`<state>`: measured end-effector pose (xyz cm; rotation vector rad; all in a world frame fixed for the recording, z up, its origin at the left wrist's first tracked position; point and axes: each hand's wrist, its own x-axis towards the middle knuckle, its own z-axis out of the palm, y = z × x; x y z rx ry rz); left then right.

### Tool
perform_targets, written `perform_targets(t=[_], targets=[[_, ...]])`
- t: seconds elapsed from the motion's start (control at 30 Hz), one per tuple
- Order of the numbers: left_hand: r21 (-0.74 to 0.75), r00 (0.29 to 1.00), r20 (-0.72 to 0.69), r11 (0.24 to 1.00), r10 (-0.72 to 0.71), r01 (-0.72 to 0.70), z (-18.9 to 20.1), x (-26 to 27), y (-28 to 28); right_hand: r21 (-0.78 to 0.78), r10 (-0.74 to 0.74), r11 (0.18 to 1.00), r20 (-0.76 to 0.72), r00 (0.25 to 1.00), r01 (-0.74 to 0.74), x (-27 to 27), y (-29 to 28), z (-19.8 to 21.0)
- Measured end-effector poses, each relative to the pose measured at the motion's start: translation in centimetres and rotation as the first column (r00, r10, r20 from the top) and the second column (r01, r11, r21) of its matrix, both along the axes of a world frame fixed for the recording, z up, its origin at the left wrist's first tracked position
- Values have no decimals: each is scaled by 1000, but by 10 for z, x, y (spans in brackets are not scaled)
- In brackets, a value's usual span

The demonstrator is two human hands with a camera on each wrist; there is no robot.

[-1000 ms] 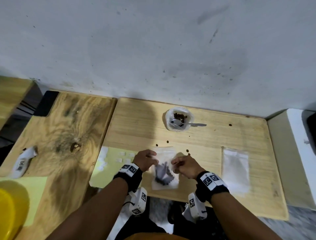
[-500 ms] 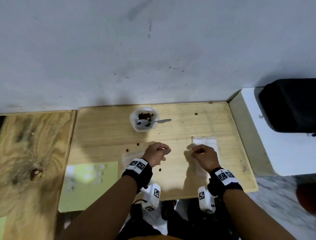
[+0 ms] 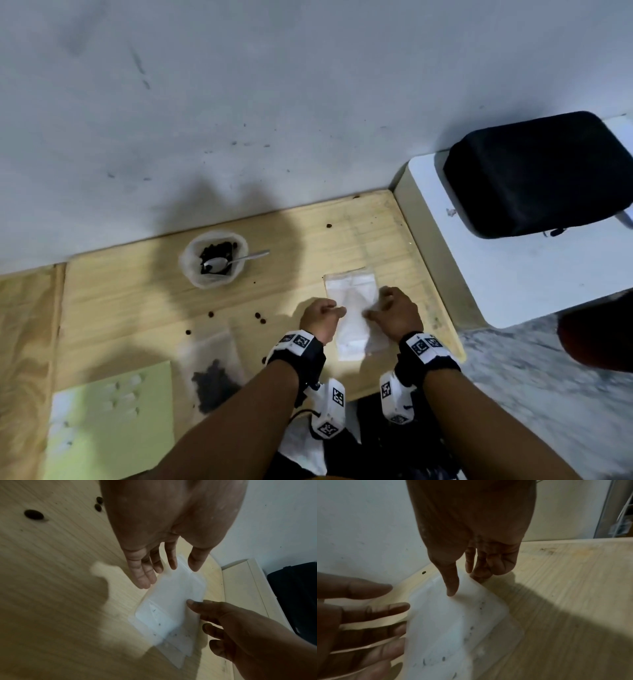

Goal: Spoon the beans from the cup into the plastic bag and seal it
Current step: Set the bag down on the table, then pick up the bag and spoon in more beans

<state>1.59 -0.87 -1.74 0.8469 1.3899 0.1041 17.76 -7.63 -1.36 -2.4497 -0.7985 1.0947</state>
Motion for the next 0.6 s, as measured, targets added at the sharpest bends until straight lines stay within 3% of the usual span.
perform_targets(t=[0.07, 0.33, 0.47, 0.6], targets=[[41, 997, -33, 997, -66, 67, 2, 3, 1, 51, -26, 998, -5, 1000, 26, 4, 1, 1], [137, 994, -79, 987, -72, 82, 6, -1, 5, 136, -102, 985, -34, 994, 106, 18, -3, 1], [201, 995, -32, 974, -99, 103, 9, -6, 7, 278, -151, 937, -218, 964, 210, 18, -3, 13], [204, 997, 81, 979, -15, -2, 22, -17, 14, 285, -94, 927, -454, 886, 245, 13, 6, 45]])
